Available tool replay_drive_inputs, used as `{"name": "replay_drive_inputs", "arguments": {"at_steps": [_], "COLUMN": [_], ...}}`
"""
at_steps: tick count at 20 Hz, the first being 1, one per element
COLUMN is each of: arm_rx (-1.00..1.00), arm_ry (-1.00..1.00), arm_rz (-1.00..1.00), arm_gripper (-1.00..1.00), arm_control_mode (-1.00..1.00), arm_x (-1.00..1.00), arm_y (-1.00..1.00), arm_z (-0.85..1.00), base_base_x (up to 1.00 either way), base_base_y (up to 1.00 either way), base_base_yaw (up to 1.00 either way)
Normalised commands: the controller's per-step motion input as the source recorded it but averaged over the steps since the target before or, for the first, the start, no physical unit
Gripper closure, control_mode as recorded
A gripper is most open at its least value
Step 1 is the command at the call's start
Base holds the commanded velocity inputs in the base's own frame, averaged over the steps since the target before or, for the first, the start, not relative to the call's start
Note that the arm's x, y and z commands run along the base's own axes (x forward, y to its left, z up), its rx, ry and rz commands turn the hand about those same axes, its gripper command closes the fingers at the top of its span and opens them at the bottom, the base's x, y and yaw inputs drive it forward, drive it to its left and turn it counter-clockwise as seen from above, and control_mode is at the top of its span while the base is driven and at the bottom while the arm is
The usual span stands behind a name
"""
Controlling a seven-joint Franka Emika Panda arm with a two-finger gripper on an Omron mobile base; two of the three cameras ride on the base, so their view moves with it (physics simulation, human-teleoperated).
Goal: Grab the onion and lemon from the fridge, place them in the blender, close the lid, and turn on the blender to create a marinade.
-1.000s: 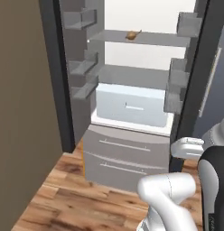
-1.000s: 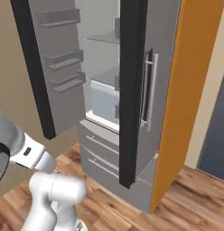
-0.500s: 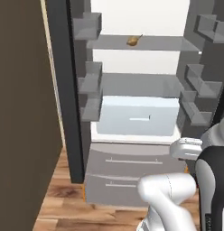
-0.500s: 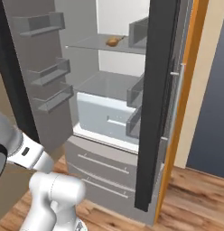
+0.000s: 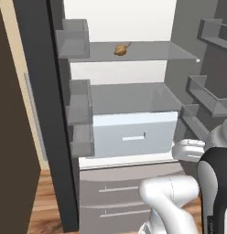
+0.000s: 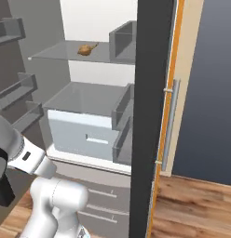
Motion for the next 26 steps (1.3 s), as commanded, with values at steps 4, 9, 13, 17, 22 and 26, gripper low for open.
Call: {"name": "replay_drive_inputs", "arguments": {"at_steps": [4,9,13,17,22,26], "arm_rx": [0.0,0.0,0.0,0.0,0.01,0.03], "arm_ry": [0.0,0.0,0.0,0.0,0.0,-0.08], "arm_rz": [0.0,0.0,0.0,0.0,0.01,0.02], "arm_gripper": [-1.0,-1.0,-1.0,-1.0,-1.0,-1.0], "arm_control_mode": [1.0,1.0,1.0,1.0,-1.0,-1.0], "arm_x": [0.0,0.0,0.0,0.0,0.14,0.76], "arm_y": [0.0,0.0,0.0,0.0,0.0,0.0], "arm_z": [0.0,0.0,0.0,0.0,0.12,0.95], "base_base_x": [0.7,0.56,0.51,0.43,0.49,0.0], "base_base_y": [0.44,0.44,0.24,-0.08,0.0,0.0], "base_base_yaw": [-0.26,-0.2,-0.03,0.03,0.02,0.0]}}
